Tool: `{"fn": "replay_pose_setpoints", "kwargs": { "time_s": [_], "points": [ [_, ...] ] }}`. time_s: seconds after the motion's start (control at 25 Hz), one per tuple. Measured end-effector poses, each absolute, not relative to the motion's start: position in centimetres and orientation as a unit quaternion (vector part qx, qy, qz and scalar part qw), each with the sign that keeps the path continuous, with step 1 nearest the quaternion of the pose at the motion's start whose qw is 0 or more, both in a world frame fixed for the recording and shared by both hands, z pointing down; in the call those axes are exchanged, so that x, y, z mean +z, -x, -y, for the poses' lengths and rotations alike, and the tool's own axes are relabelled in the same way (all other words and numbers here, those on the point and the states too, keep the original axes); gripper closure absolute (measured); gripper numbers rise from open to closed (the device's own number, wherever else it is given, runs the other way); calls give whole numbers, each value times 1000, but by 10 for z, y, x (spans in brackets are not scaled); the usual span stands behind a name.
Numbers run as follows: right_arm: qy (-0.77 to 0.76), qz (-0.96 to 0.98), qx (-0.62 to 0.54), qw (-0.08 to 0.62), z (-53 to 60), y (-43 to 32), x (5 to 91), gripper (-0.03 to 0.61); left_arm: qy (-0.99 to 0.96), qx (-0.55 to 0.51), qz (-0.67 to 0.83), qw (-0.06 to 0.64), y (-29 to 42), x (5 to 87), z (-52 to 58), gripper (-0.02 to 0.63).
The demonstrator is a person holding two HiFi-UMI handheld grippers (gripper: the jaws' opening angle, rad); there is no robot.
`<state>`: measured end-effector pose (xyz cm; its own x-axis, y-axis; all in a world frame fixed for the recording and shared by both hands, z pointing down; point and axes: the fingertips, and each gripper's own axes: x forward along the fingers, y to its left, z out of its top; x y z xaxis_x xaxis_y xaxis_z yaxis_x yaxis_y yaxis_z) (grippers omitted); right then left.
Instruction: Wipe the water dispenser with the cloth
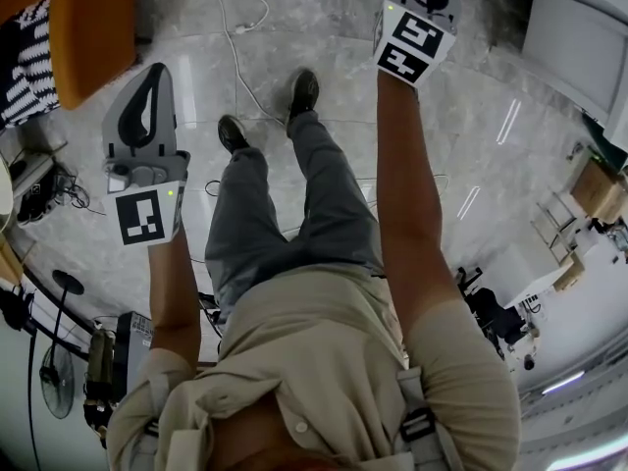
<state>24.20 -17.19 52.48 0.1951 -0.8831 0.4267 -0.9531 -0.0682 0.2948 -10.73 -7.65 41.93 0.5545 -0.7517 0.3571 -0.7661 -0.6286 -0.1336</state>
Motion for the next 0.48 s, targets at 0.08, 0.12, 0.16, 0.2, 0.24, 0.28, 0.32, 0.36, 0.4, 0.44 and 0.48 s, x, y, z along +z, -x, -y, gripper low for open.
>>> {"fn": "replay_pose_setpoints", "kwargs": {
  "time_s": [0.08,0.12,0.16,0.2,0.24,0.28,0.32,0.36,0.4,0.44,0.48],
  "points": [
    [-731,628,68,259,174,-252,524,515,-884,193,426,17,100,419,77,597],
    [-731,628,68,257,176,-253,523,515,-884,193,426,17,97,419,77,597],
    [-730,630,69,255,178,-253,524,515,-884,194,426,18,95,420,76,597],
    [-728,633,73,254,179,-250,527,515,-883,195,427,19,95,421,75,597],
    [-724,637,77,253,180,-246,530,515,-881,196,430,20,96,421,75,597],
    [-719,642,80,254,181,-238,533,515,-880,196,432,22,97,422,74,597],
    [-712,649,77,256,182,-227,535,515,-878,196,436,23,99,424,73,597],
    [-703,659,69,260,184,-212,535,515,-877,196,439,24,101,425,73,597],
    [-692,670,56,264,186,-194,533,515,-875,196,442,24,104,427,73,597],
    [-680,682,41,266,188,-175,531,515,-873,196,445,26,108,428,73,597],
    [-667,695,30,267,190,-156,529,515,-872,196,449,27,112,430,72,597]
  ]
}}
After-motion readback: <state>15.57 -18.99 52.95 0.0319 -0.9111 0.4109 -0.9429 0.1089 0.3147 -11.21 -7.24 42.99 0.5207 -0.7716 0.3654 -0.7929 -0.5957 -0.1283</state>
